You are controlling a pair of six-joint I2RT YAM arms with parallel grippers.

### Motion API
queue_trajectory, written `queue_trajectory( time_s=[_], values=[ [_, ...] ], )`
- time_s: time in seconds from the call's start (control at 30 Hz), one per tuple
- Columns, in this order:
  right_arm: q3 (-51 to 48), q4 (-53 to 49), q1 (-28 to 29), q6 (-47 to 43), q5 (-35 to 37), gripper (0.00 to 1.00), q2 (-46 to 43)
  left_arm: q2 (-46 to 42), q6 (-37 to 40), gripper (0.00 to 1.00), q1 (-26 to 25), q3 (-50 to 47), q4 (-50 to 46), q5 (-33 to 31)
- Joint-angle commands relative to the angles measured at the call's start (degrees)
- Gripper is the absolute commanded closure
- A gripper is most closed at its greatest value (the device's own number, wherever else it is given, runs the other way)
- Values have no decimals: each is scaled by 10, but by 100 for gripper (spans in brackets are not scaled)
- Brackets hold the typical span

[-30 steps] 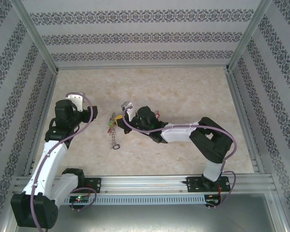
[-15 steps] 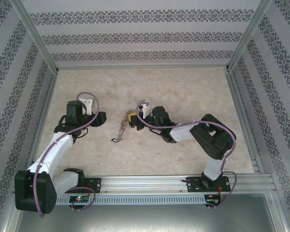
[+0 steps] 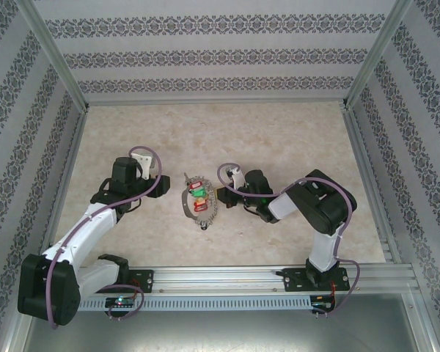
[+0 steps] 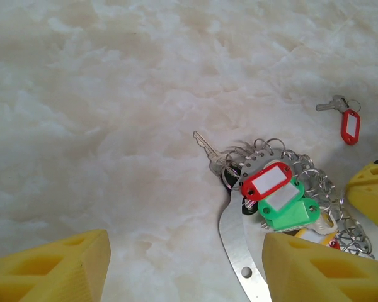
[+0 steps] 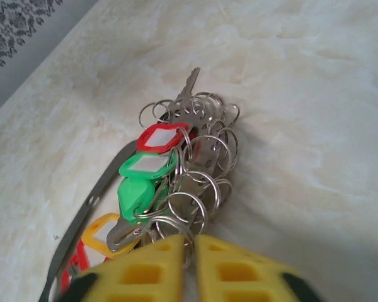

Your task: Put the keys on the keyring

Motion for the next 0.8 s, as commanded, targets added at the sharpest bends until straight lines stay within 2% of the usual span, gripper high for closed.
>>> queue_trajectory(
  time_s=[0.0, 0.17, 0.37, 0.43, 0.53, 0.6, 0.63, 0.77],
  values=[
    [-6, -2, -8, -16, -13, 73, -16, 4, 11, 34, -4, 6, 12, -2],
    [-40, -42, -43, -38, -21, 65, -78, 25, 3, 35, -11, 8, 19, 46],
    [-59, -177, -57, -110, -41, 64, -171, 44, 8, 35, -28, 9, 11, 85],
    [-56, -225, -56, -150, -57, 65, -192, 51, 17, 35, -35, 14, 1, 93],
    [-43, -312, -52, -262, -69, 64, -219, 55, 39, 35, -47, 13, 0, 104],
    [-49, -280, -59, -321, -136, 62, -222, 48, 63, 35, -56, 7, 4, 113],
    [-37, -296, -58, -350, -162, 63, -224, 44, 76, 35, -60, 1, 8, 118],
    [38, -405, -49, -425, -178, 63, -224, 21, 135, 35, -62, -8, 25, 113]
  ],
)
